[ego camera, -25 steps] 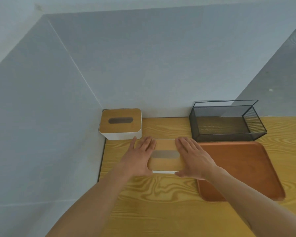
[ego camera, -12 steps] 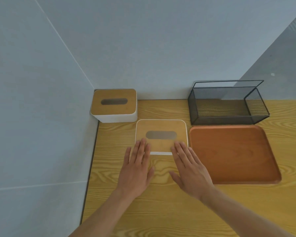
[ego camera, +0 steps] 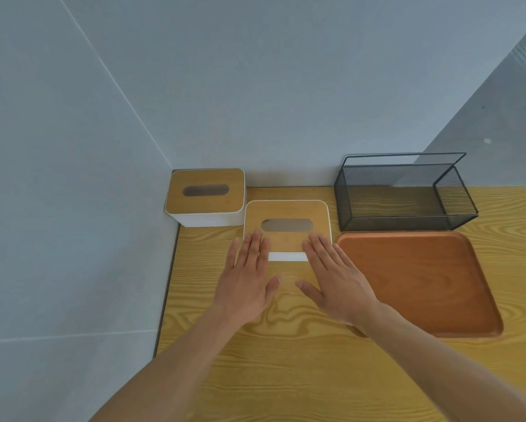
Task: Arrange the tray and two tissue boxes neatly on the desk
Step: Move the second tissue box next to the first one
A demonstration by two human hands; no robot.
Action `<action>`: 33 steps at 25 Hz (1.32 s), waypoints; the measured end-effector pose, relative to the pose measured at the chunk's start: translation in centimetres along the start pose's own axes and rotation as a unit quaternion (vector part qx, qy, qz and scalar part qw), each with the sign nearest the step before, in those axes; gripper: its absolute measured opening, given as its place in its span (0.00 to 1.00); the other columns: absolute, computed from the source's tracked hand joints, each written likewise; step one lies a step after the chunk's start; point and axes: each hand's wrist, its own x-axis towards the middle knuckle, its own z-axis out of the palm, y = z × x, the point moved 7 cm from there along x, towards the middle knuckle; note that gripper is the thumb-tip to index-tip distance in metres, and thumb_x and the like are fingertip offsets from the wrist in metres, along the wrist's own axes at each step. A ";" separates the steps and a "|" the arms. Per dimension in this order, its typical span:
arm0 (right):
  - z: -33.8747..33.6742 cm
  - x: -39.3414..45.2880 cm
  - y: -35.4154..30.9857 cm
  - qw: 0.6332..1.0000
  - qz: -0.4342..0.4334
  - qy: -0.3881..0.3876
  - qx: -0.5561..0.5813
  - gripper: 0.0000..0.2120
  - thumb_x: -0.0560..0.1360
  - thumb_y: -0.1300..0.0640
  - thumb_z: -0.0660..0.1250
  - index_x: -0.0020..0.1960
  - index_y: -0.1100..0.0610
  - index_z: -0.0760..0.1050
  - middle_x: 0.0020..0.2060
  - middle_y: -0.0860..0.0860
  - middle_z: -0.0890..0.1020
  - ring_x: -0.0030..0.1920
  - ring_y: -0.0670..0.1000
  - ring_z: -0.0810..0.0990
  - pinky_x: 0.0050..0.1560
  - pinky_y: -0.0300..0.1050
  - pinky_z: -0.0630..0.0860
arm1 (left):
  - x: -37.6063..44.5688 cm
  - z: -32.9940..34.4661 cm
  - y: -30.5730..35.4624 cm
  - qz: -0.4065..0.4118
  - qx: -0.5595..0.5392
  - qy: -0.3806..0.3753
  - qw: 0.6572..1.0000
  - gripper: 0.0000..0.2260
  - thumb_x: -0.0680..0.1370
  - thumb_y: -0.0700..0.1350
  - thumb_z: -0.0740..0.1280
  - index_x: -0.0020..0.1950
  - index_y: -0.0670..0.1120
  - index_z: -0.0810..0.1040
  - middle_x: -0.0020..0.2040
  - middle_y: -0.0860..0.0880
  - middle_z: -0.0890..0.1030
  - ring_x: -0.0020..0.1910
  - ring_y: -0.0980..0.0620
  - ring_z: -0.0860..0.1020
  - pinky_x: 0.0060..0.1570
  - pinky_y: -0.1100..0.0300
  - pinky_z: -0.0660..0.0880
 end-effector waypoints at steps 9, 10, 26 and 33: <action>-1.8 4.2 1.4 0.999 0.001 -0.028 0.035 0.39 0.81 0.34 0.49 0.81 0.56 0.42 0.81 0.54 0.42 0.79 0.51 0.37 0.78 0.48 0.41 | 4.1 -1.7 -1.4 0.000 0.027 -0.013 1.000 0.34 0.83 0.62 0.41 0.80 0.41 0.37 0.81 0.41 0.40 0.80 0.45 0.39 0.74 0.43 0.30; -1.9 4.6 1.5 0.999 0.002 -0.029 0.037 0.39 0.81 0.34 0.49 0.81 0.56 0.42 0.81 0.54 0.42 0.79 0.51 0.37 0.78 0.48 0.40 | 4.4 -1.8 -1.5 0.000 0.026 -0.014 1.000 0.34 0.83 0.62 0.41 0.80 0.41 0.38 0.81 0.41 0.40 0.80 0.45 0.39 0.74 0.43 0.31; -2.7 8.2 2.9 0.998 0.015 -0.042 0.036 0.42 0.79 0.33 0.52 0.81 0.56 0.40 0.81 0.54 0.40 0.79 0.51 0.36 0.78 0.50 0.40 | 7.9 -2.8 -2.5 -0.004 0.066 -0.021 0.998 0.35 0.83 0.63 0.42 0.80 0.40 0.37 0.81 0.41 0.40 0.80 0.45 0.41 0.73 0.40 0.30; -2.6 8.6 3.0 0.998 0.015 -0.038 0.037 0.42 0.79 0.33 0.52 0.81 0.56 0.40 0.80 0.53 0.39 0.79 0.51 0.35 0.78 0.49 0.39 | 8.3 -2.6 -2.7 -0.003 0.064 -0.021 0.998 0.36 0.82 0.63 0.43 0.79 0.40 0.36 0.81 0.41 0.39 0.80 0.45 0.40 0.74 0.39 0.33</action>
